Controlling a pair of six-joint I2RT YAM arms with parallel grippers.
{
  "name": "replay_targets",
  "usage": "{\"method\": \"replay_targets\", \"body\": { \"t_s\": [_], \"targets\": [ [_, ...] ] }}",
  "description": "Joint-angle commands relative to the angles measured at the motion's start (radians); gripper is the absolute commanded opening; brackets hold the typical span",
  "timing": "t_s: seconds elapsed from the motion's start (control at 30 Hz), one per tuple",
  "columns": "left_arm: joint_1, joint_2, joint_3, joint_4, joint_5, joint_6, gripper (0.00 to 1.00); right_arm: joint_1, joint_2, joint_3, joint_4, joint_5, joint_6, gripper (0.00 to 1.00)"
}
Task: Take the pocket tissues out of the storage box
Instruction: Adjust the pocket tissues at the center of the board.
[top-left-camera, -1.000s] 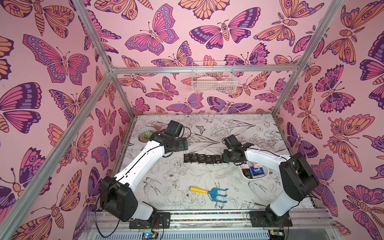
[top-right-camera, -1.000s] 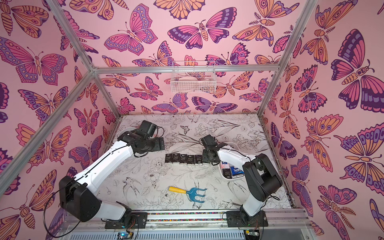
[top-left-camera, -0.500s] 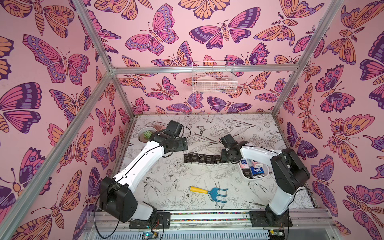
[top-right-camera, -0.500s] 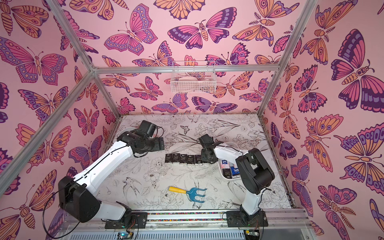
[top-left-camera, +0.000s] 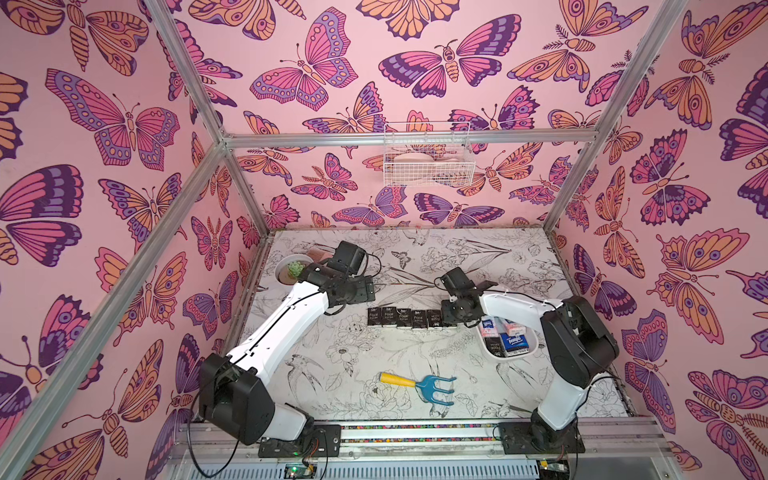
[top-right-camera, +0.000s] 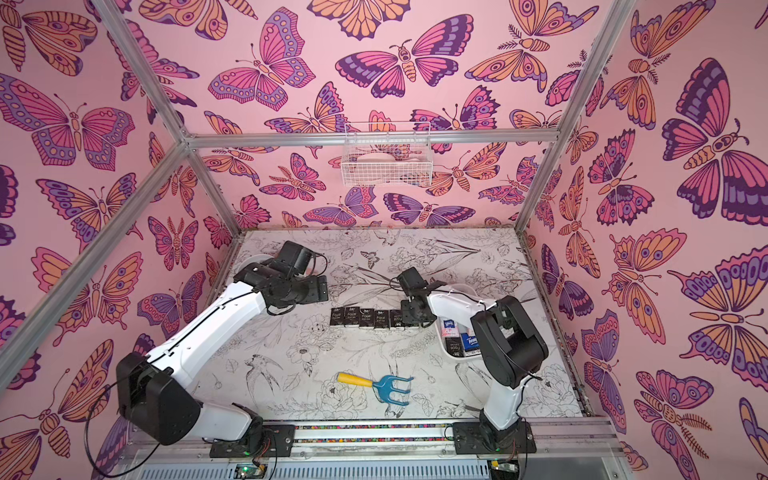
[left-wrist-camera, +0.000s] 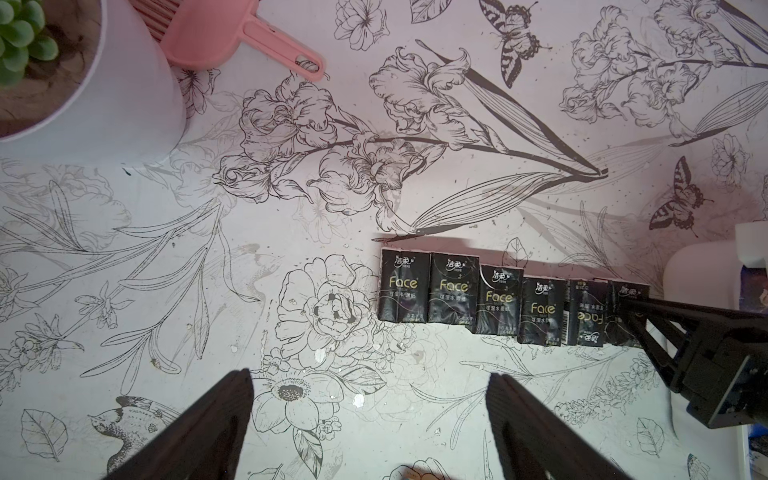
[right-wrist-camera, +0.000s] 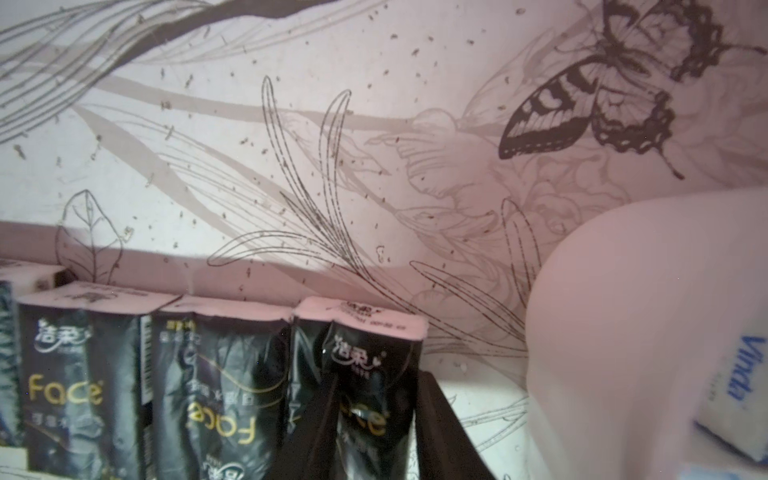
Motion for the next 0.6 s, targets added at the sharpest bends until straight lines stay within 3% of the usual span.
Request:
{"method": "replay_targets", "body": {
  "t_s": [0.0,0.57],
  "targets": [
    [-0.005,-0.005,0.016,-0.023,-0.014,0.014,0.94,0.002,0.033,0.009,-0.061,-0.036,-0.040,0.33],
    [-0.005,-0.005,0.007,-0.023,-0.016,0.011,0.94,0.002,0.066,0.013,0.035,-0.111,0.142,0.34]
  ]
}}
